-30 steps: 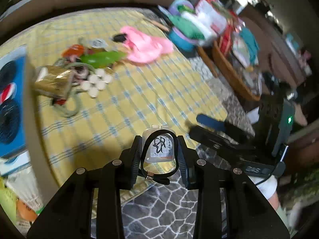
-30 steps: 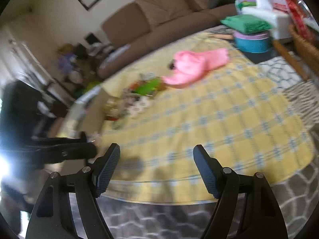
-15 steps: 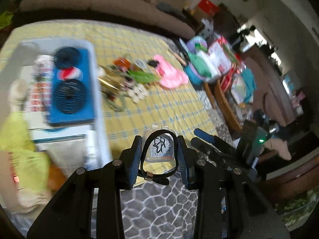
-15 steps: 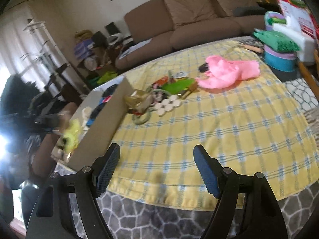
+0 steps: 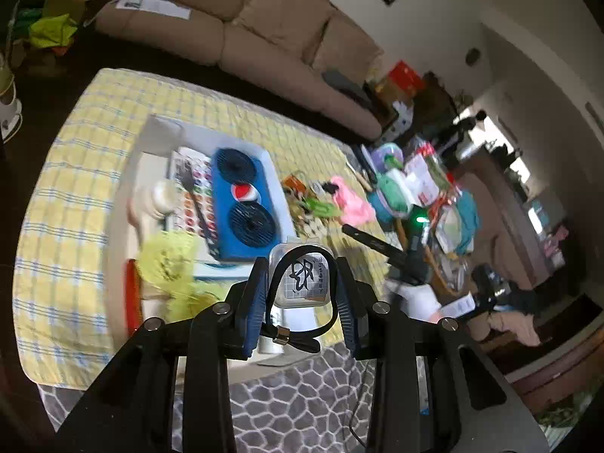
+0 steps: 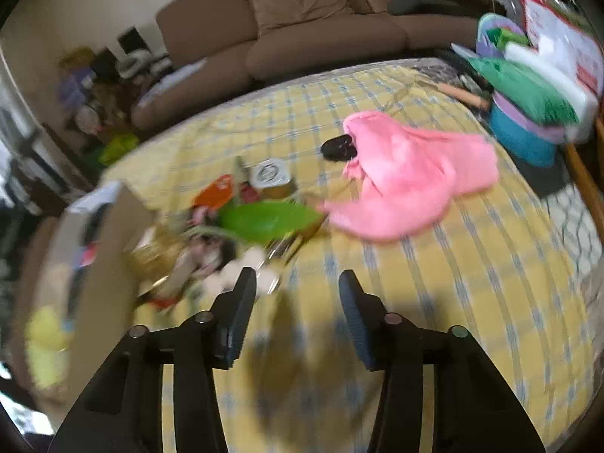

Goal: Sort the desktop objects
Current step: 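Carry the clear case toward the box with the left gripper while the right grasps the beige bottle, then carry the beige bottle into the box and open the right gripper while the left holds the case above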

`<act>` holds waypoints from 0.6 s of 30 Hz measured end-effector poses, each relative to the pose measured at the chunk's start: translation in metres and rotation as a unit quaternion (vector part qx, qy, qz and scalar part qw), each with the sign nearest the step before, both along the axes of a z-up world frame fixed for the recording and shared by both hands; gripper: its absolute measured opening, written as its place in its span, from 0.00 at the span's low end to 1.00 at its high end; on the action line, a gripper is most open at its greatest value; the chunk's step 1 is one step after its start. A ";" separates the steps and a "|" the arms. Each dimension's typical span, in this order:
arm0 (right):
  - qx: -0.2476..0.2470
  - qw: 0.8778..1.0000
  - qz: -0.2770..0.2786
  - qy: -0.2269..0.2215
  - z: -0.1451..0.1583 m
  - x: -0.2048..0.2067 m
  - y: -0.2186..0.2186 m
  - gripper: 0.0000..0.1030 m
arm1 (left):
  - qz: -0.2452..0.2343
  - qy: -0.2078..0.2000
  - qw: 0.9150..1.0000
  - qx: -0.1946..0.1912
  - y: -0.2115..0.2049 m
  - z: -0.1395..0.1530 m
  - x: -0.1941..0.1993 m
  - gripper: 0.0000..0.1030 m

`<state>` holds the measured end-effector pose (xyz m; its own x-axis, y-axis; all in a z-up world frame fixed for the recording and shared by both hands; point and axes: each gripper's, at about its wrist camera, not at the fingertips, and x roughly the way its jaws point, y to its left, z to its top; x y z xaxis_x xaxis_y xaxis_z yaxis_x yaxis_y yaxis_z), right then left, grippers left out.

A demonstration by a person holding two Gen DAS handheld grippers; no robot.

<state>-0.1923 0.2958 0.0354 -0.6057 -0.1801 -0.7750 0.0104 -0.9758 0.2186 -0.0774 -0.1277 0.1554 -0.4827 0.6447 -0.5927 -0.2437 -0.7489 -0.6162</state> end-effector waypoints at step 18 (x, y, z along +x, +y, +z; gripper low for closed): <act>0.106 0.994 0.039 0.000 -0.028 -0.041 -0.042 0.21 | 0.009 -0.024 0.998 0.057 -0.052 -0.053 -0.017 0.31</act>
<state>-0.2335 0.2541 0.0073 -0.5971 -0.0591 -0.8000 0.0875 -0.9961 0.0083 -0.0948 -0.1795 0.1028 -0.4680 0.7008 -0.5383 -0.1993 -0.6772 -0.7083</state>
